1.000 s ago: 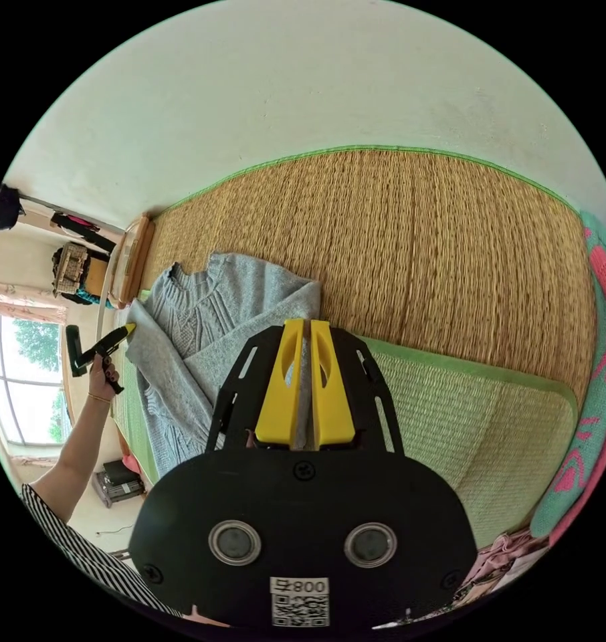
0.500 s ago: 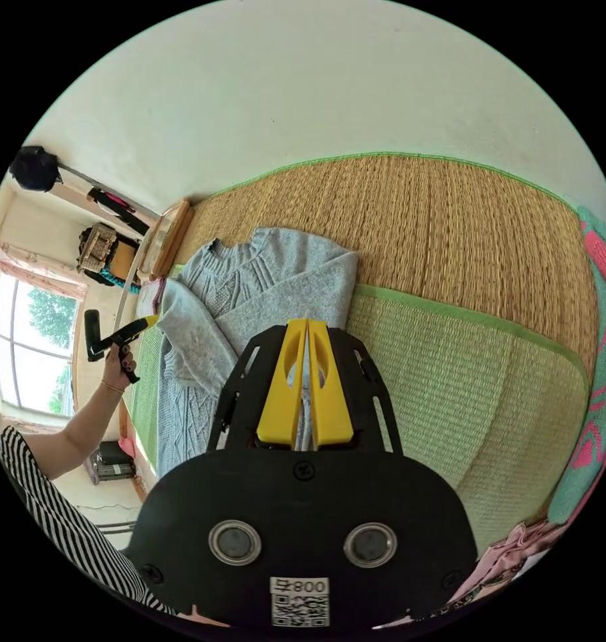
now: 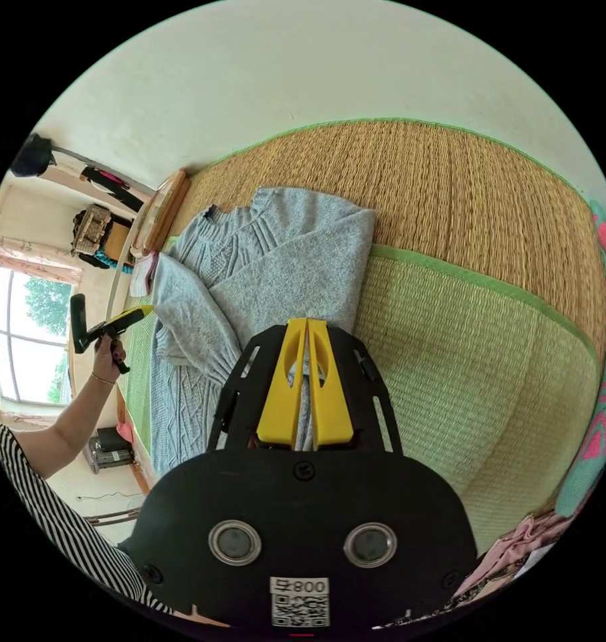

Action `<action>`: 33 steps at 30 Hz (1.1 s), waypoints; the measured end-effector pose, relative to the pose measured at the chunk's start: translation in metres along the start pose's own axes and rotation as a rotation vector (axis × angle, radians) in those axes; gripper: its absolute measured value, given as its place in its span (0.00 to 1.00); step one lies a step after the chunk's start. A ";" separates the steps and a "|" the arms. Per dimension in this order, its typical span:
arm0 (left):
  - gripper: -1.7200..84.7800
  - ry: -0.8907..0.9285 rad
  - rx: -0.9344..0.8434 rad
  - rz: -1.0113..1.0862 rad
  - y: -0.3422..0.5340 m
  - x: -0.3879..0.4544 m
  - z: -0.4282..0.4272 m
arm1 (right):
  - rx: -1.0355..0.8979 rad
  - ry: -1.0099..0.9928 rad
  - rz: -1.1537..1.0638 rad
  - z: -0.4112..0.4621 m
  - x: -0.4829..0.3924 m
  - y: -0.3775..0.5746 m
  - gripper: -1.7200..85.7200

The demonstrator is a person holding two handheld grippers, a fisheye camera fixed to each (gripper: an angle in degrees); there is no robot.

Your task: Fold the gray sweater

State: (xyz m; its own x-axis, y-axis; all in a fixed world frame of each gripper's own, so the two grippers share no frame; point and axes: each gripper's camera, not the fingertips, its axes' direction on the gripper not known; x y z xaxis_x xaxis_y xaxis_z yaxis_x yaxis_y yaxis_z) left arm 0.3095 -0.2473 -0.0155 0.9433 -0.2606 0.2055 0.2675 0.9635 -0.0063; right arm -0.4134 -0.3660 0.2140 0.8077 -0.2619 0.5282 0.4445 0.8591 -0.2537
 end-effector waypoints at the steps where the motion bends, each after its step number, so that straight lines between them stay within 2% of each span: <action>1: 0.02 -0.012 -0.010 0.021 0.001 0.006 0.010 | -0.010 -0.010 -0.012 0.002 -0.005 0.006 0.02; 4: 0.02 -0.012 -0.176 0.013 0.004 0.008 0.059 | -0.035 -0.021 0.008 0.013 -0.007 0.025 0.02; 8: 0.03 0.176 -0.018 -0.079 0.025 0.000 0.069 | 0.019 -0.112 0.076 0.006 0.001 0.060 0.02; 11: 0.04 0.270 -0.017 -0.121 0.052 -0.001 0.081 | -0.009 -0.180 0.105 0.003 0.005 0.100 0.03; 16: 0.08 0.382 -0.242 -0.262 0.118 -0.002 0.119 | -0.190 -0.257 0.229 0.009 0.008 0.205 0.05; 20: 0.11 0.438 -0.414 -0.498 0.185 -0.006 0.147 | -0.308 -0.293 0.361 0.015 0.007 0.279 0.08; 23: 0.12 0.404 -0.509 -0.605 0.222 -0.007 0.167 | -0.388 -0.299 0.433 0.020 0.001 0.325 0.09; 27: 0.14 0.394 -0.606 -0.670 0.248 -0.007 0.198 | -0.481 -0.263 0.450 0.028 -0.012 0.363 0.11; 33: 0.15 0.390 -0.729 -0.607 0.249 0.002 0.255 | -0.568 -0.216 0.449 0.039 -0.031 0.401 0.13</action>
State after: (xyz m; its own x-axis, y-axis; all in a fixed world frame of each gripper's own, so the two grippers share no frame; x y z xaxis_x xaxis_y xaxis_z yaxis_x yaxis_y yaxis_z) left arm 0.3278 0.0078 0.2328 0.5724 -0.8189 0.0408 0.6529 0.4252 -0.6269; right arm -0.2750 0.0041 0.1278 0.8902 0.2024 0.4080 0.2693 0.4886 -0.8299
